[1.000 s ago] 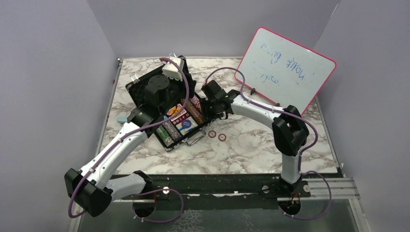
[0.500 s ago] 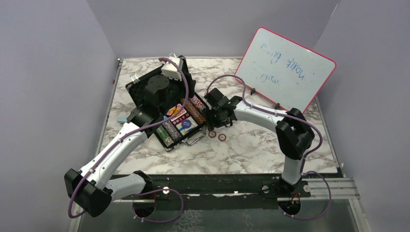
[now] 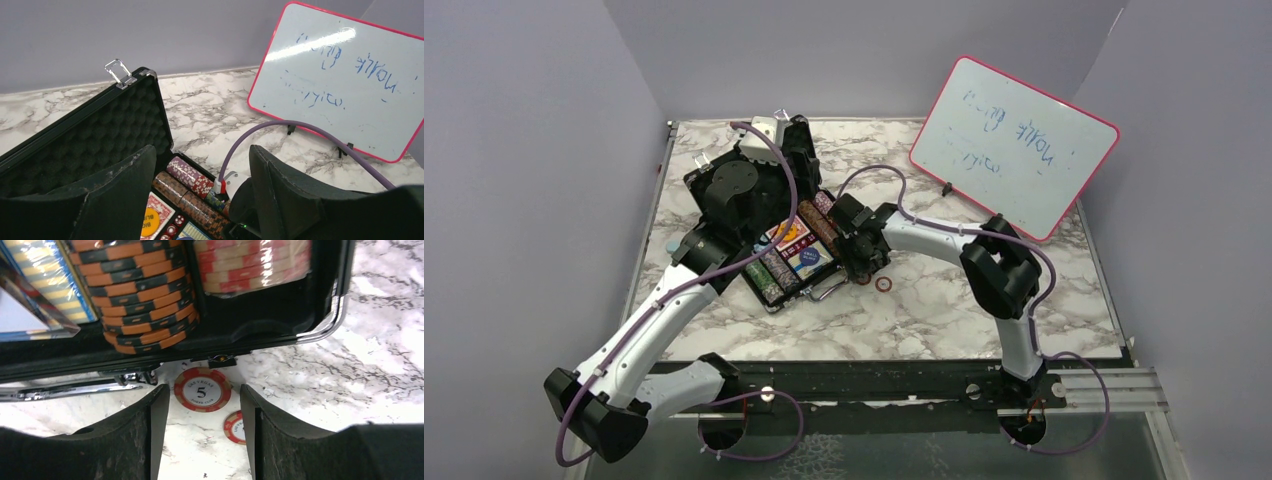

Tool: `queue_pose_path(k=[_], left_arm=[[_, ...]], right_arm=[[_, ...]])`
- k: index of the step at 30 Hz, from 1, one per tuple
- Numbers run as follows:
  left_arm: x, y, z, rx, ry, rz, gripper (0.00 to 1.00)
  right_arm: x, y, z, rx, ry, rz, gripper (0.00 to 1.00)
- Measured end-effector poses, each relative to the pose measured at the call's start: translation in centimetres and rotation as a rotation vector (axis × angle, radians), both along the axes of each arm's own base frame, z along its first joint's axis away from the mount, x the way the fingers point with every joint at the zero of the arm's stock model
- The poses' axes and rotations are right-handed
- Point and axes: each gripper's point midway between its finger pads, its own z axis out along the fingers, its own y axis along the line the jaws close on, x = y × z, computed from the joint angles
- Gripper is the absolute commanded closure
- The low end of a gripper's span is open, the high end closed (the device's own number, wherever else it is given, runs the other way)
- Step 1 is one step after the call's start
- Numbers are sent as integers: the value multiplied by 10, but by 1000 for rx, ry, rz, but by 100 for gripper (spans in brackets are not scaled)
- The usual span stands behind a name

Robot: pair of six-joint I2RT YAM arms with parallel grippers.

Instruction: Pack up texas hold em set

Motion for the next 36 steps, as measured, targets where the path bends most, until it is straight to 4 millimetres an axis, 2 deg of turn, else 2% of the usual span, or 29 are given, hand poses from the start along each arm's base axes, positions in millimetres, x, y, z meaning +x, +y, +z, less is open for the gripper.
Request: queue_pose_path(k=[6,11,13,17,19,23,28,36], left_arm=[[-2,4,4,-6,-10,13,28],[-2,4,4,-6,-10,16,28],[-1,5,4,-5,-10,18,27],[-1,5,4,-5,-11,19,27],[-1,5,4,-4,-11,20,27],[-1,6,4,0,-12,26,27],[0,8,4,5,-14,37,27],[0,9,4,12,-16,41,27]], right_arm=[[4,-2,-2,-23,-10,-26,49],[5,-3,-3,-34,-13,-33,58],[5,-3,-3,-34,-13,-34,58],[5,-4,-3,-35,-11,-37,45],[5,-4,-3,-35,-11,-38,43],[4,-3,-3,-38,-13,-29,45],[3,-2,-4,-39,-11,-25,55],[2,-2,-2,-41,-8,-45,56]])
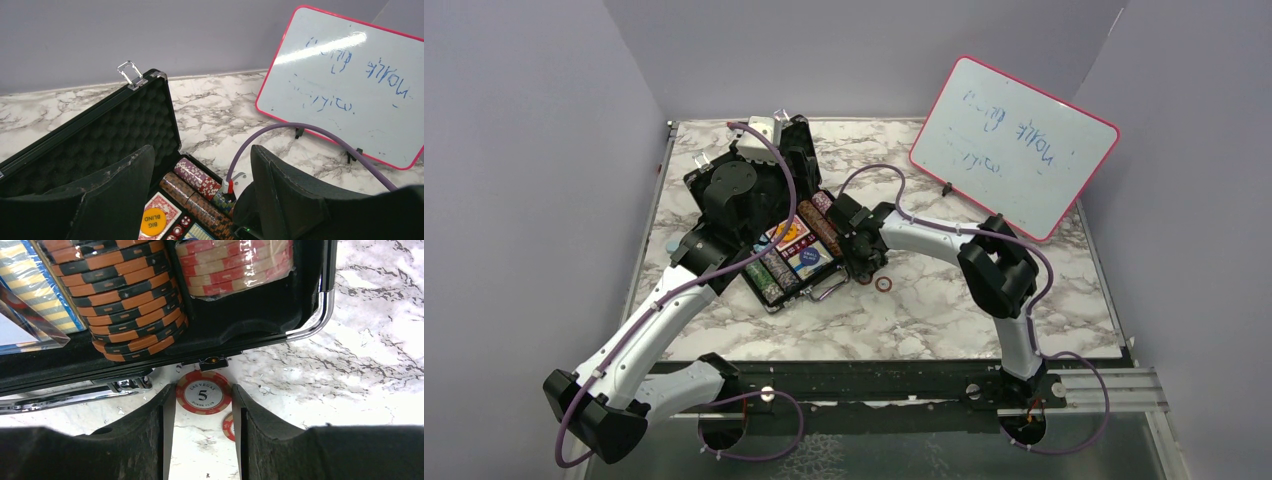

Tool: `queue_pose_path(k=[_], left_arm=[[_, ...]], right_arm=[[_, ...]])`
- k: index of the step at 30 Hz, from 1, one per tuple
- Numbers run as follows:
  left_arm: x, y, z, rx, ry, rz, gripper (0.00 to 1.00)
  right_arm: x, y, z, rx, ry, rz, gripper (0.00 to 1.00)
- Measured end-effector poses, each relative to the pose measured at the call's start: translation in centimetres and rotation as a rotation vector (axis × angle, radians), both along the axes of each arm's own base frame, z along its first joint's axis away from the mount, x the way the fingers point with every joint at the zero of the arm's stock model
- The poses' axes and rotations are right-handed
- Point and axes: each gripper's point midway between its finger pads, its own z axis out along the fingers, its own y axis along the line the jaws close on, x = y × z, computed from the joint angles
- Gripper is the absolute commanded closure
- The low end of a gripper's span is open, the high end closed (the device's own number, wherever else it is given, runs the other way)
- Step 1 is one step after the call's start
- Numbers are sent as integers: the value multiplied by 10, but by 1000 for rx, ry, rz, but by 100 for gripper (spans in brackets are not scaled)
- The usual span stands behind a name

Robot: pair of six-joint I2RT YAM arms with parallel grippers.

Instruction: Pack up texas hold em set

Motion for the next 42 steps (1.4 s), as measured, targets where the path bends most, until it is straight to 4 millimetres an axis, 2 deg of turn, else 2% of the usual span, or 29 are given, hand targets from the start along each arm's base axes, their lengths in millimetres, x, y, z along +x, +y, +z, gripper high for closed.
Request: queue_pose_path(k=[6,13,16,25,33,42], left_arm=[[0,0,0,4,-1,0,27],[0,0,0,6,-1,0,27],[0,0,0,7,-2,0,27],[2,-1,-3,11,5,0,27],[2,-1,-3,11,5,0,27],[2,-1,-3,10,6,0,27]], right_arm=[[0,-6,6,-16,-11,-32,56],[5,-11,40,21,-87,-85,55],[3,-16,47,27,-100,-106,55],[-17,-44,19,-55,-34,-135,55],[-20,-49,13,-65,-26,-142,55],[-17,-46,11,-53,-31,-141,45]])
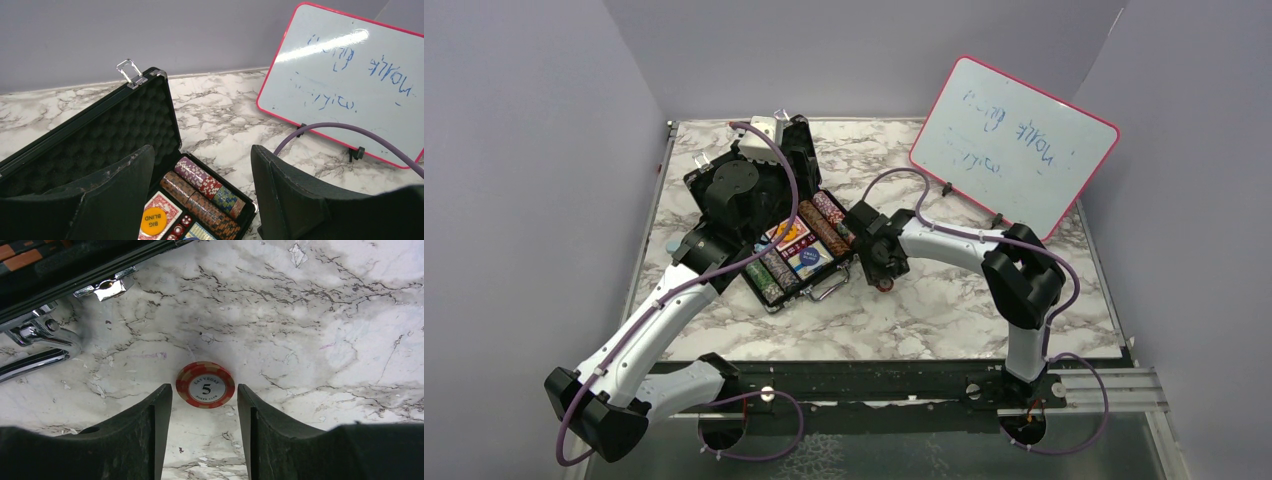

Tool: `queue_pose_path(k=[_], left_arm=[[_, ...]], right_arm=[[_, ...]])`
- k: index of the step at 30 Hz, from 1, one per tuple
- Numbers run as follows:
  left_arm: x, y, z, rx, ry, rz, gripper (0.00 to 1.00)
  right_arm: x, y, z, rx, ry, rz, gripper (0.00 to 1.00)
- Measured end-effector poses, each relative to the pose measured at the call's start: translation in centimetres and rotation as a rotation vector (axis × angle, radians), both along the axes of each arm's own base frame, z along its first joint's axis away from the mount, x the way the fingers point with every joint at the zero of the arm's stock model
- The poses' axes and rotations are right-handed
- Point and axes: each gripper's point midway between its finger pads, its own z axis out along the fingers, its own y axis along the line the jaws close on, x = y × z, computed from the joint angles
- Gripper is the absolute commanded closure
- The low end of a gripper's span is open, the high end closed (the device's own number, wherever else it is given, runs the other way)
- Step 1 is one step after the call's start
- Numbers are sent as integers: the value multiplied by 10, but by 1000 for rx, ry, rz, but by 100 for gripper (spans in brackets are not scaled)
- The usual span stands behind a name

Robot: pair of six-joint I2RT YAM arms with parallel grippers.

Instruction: Pack up texas hold em set

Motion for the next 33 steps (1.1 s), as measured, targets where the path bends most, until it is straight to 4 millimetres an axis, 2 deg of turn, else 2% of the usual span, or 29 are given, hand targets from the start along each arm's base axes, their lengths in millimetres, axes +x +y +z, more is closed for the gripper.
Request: queue_pose_path(k=[9,20,23,28,33], left_arm=[[0,0,0,-4,1,0,27],[0,-1,0,-13,4,1,26],[0,-1,0,-15,4,1,27],[0,-1,0,-15,5,1,27],[0,-1,0,-17,5,1,26]], right_arm=[[-3,0,-5,7,12,3,41],[-6,-3,-12,27,45,-6,45],[-6,-1,-13,39,54,-2,50],[-6,1,-14,51,58,-1,71],[-5,2,-14,54,55,-4,76]])
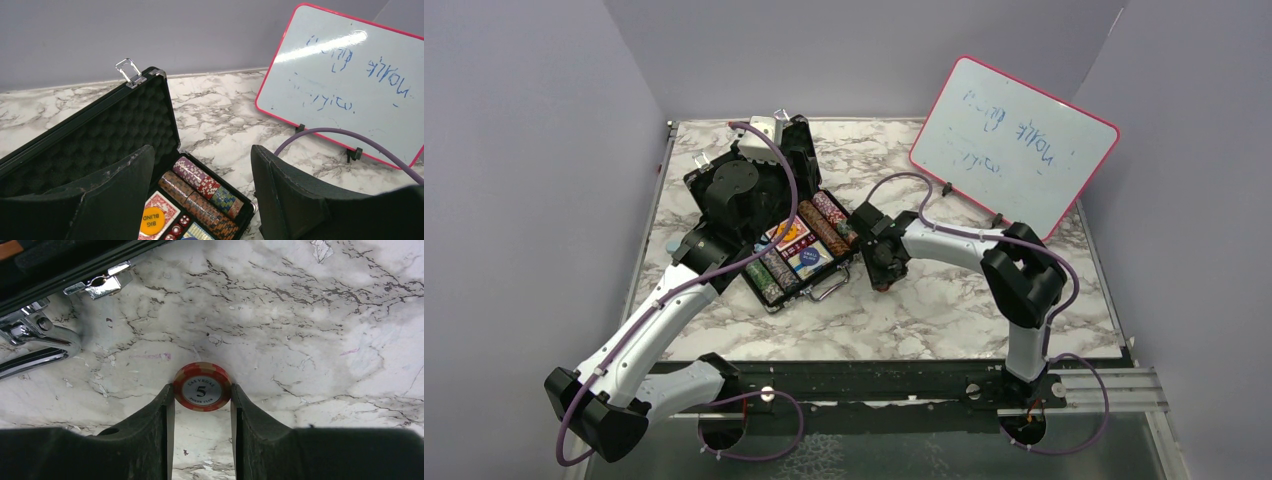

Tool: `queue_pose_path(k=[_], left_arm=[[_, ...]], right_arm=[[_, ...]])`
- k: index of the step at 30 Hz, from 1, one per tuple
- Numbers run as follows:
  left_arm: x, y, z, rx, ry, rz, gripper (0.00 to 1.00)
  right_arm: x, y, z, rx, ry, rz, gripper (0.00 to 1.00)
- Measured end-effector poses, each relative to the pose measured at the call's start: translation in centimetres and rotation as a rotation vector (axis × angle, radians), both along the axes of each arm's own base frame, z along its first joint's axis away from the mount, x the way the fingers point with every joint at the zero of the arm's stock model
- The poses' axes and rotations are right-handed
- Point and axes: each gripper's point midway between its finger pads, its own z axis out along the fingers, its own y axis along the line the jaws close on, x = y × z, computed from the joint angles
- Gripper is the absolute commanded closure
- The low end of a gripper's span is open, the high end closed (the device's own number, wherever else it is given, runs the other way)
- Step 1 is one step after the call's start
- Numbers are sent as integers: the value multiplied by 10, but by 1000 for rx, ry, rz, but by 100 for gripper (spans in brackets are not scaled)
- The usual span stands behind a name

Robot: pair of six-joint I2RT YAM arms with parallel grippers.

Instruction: Pack up texas hold em set

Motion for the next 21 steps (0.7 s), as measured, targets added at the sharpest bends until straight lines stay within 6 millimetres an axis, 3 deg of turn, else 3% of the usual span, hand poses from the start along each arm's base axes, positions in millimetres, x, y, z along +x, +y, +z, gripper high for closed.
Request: queue_pose_path(k=[7,11,13,21], left_arm=[[0,0,0,-8,3,0,24],[0,-2,-5,-36,21,1,19],[-1,-4,-17,-52,48,-4,18],[-17,-31,-106,-108,232,-133,17]], right_arm=[[3,-1,6,26,-43,-16,77],[15,3,32,95,-109,-55,77],[23,4,53,147,-153,-84,77],[61,3,131,368,-293,-226,76]])
